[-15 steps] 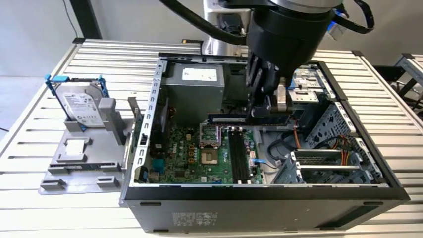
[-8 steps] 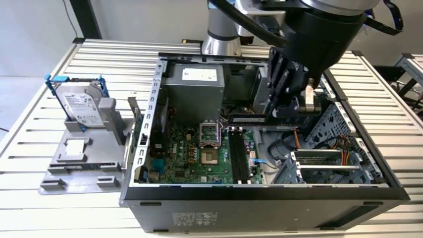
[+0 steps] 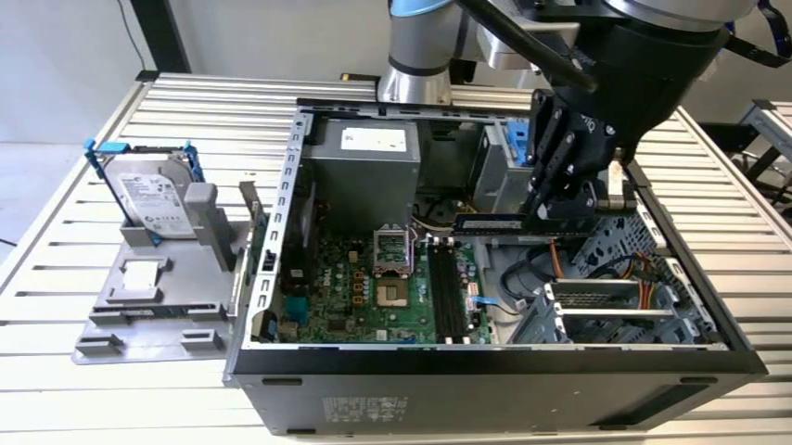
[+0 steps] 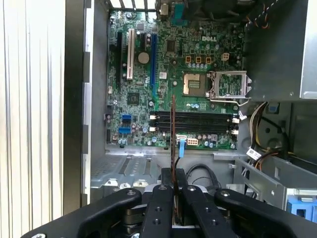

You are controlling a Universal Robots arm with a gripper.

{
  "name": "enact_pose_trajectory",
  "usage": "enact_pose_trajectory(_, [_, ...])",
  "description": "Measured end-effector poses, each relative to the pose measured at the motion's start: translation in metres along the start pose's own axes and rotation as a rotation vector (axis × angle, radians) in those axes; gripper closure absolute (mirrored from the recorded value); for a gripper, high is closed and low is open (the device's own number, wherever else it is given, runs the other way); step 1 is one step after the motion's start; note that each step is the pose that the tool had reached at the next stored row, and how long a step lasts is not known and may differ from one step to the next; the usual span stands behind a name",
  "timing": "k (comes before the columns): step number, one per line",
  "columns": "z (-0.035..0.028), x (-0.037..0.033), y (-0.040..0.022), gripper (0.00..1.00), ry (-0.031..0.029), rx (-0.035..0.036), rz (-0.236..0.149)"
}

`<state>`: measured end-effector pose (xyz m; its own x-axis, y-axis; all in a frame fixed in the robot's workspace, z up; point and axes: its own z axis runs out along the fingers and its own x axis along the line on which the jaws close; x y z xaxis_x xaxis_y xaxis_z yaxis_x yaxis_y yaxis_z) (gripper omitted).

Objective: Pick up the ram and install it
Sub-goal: 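Pick up the ram and move it above insertion slot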

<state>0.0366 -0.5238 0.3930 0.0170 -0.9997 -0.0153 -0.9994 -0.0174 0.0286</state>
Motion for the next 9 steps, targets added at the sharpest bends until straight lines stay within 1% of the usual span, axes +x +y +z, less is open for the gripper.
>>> enact_pose_trajectory(3, [0.0, -0.0002, 0.0, 1.0, 0.0, 0.0, 0.0])
enact_pose_trajectory(5, [0.0, -0.003, -0.0001, 1.0, 0.0001, 0.0, 0.0])
enact_pose_trajectory(6, [0.0001, -0.0063, -0.0002, 1.0, 0.0, 0.0001, 0.0])
enact_pose_trajectory(9, [0.0003, -0.0197, -0.0004, 1.0, 0.0, 0.0, 0.0])
